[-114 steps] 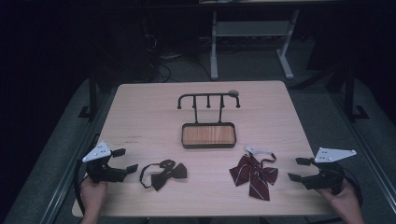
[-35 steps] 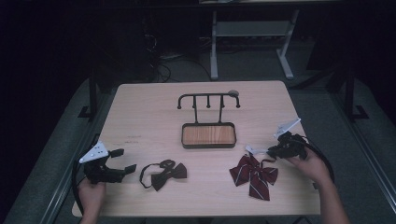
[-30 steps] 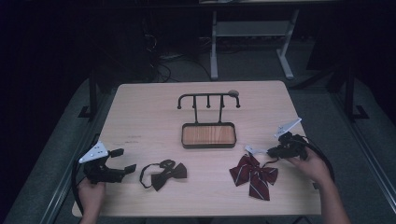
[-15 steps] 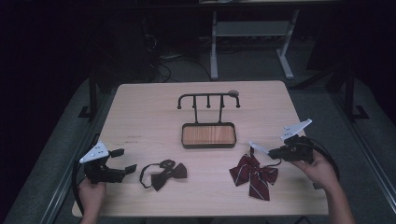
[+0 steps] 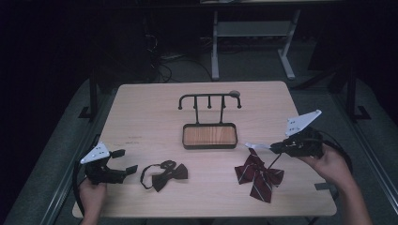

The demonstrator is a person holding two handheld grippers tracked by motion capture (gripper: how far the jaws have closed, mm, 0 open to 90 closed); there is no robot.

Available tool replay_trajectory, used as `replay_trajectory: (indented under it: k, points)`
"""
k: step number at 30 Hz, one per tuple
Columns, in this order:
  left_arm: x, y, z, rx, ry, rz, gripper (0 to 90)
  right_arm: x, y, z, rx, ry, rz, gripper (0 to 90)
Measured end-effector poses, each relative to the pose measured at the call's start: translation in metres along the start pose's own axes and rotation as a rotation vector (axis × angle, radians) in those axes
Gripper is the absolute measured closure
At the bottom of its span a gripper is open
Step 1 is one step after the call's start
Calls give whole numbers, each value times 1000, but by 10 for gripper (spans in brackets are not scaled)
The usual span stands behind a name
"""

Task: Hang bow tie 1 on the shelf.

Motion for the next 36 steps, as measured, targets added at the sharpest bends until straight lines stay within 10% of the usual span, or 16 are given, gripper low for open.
replay_trajectory:
  k: [14,36]
  points:
    - [1,-1,0,-4,8,0,128,21,0,57,88,25,-2,848]
    - [1,-1,1,-2,17,-4,128,13,27,113,90,31,-25,848]
Point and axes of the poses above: each handheld gripper's, and its own axes: x roughly backward along the jaws, z roughly out of its top, y roughly to its right, the point moved 4 cm from there along -x, roughly forward along the jaws, and after that the axes turned 7 degrees about y, right-handed, at the moved point
